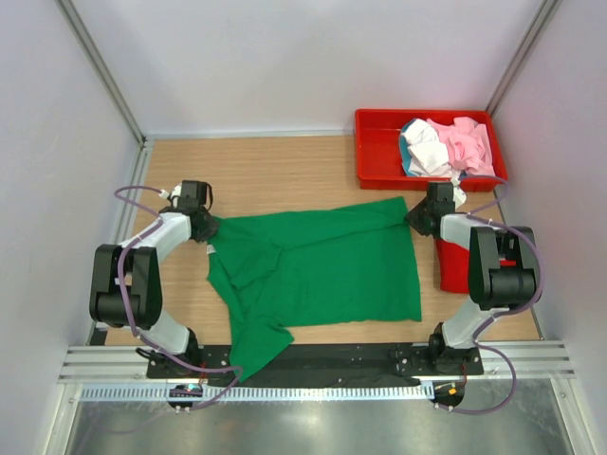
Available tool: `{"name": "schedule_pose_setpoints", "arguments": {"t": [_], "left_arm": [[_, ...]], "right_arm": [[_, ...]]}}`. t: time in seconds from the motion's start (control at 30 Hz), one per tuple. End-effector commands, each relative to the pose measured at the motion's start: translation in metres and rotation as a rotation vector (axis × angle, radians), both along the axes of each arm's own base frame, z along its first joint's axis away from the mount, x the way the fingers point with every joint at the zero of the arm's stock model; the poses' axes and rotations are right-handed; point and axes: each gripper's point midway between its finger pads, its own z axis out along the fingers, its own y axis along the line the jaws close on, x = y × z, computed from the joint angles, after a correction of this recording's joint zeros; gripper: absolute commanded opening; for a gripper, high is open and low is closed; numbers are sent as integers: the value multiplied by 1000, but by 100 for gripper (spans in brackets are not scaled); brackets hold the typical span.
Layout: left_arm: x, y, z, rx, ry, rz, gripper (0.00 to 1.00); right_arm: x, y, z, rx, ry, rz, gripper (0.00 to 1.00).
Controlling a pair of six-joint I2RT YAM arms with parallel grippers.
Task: Fold and stack the t-shirts
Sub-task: Fold the tshirt
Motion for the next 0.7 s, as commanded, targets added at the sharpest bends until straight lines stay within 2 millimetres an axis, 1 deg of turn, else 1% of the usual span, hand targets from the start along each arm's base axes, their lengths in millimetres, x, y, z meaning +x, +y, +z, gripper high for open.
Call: {"name": "schedule_pose_setpoints", "arguments": {"t": [0.0,0.07,0.1,0.17,0.23,0.27,0.37,0.47,0.5,0.6,0.67], "left_arm": [[14,4,15,14,-52,6,0],[14,6,15,14,-52,9,0],[14,6,15,14,-52,9,0],[14,5,16,10,-53,8,0],[15,5,16,6,-53,9,0],[15,5,16,6,-55,9,0],[17,5,17,4,-58,9,0],[17,5,16,3,-57,11,0],[17,5,18,2,-60,11,0],[18,5,20,2,-67,12,0],[18,5,22,3,-72,13,0]], "right_arm": [[10,-6,1,-31,-38,-17,28],[10,-6,-1,-30,-30,-14,18],[10,-6,-1,-32,-31,-10,10],[8,-6,5,-35,-34,-6,1],[6,-8,13,-58,-41,-1,1],[4,-9,20,-70,-46,5,1],[-6,-11,33,-104,-30,21,1],[-15,-7,41,-107,-25,46,1],[-16,-7,48,-108,-40,49,1],[-26,-4,48,-99,-23,62,1],[-31,-3,44,-94,1,68,1]]}}
